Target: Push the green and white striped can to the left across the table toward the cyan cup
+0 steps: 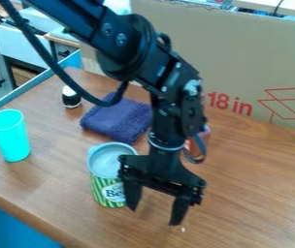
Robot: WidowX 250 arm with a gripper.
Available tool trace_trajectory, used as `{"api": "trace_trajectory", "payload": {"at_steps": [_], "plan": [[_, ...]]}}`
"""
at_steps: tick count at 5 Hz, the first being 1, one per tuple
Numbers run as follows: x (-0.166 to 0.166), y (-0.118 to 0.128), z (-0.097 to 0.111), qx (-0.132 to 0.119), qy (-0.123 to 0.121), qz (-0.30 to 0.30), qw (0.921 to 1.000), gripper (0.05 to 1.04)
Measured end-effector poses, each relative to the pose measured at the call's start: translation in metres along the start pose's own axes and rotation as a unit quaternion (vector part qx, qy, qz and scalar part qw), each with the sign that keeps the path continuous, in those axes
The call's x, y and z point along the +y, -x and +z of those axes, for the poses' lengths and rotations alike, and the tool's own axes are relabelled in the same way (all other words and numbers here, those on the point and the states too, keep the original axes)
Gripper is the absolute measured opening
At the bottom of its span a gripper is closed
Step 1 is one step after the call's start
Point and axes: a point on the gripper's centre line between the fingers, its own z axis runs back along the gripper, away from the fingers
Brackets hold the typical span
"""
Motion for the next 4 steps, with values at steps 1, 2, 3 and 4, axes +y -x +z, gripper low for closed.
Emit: {"api": "trace_trajectory", "payload": {"at_steps": [1, 2, 3, 4], "plan": [[0.02, -0.003, -0.005, -0.002, -0.003, 0.026, 0.9997, 1.0], [0.032, 0.001, 0.008, -0.02, -0.007, 0.038, 0.9991, 1.0], [0.032, 0.007, 0.022, -0.043, 0.009, 0.052, 0.9977, 0.999], [0.0, 0.03, 0.04, -0.029, 0.028, 0.001, 0.9992, 1.0]]}}
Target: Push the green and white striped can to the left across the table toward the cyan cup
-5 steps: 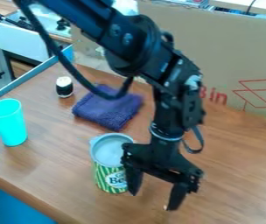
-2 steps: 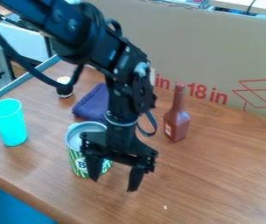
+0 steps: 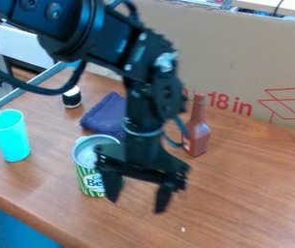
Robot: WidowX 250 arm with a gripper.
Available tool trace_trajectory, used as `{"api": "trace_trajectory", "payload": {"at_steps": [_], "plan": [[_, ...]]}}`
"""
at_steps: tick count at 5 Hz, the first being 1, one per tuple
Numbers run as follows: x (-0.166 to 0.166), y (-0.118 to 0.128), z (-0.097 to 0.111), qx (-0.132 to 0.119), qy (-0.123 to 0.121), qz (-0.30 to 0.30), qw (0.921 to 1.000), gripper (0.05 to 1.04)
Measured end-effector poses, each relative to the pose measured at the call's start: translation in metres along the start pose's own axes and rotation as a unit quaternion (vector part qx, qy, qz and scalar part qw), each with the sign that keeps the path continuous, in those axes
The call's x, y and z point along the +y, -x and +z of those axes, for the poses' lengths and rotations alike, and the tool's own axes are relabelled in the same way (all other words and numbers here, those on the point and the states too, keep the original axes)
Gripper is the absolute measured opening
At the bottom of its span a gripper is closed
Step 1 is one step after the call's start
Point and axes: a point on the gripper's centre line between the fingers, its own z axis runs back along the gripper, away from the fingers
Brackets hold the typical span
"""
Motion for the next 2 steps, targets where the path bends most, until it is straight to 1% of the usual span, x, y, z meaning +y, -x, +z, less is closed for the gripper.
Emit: {"api": "trace_trajectory", "payload": {"at_steps": [1, 2], "plan": [[-0.028, 0.005, 0.041, 0.04, 0.008, -0.108, 0.9933, 1.0], [-0.052, 0.005, 0.072, 0.066, -0.029, -0.177, 0.9816, 1.0]]}}
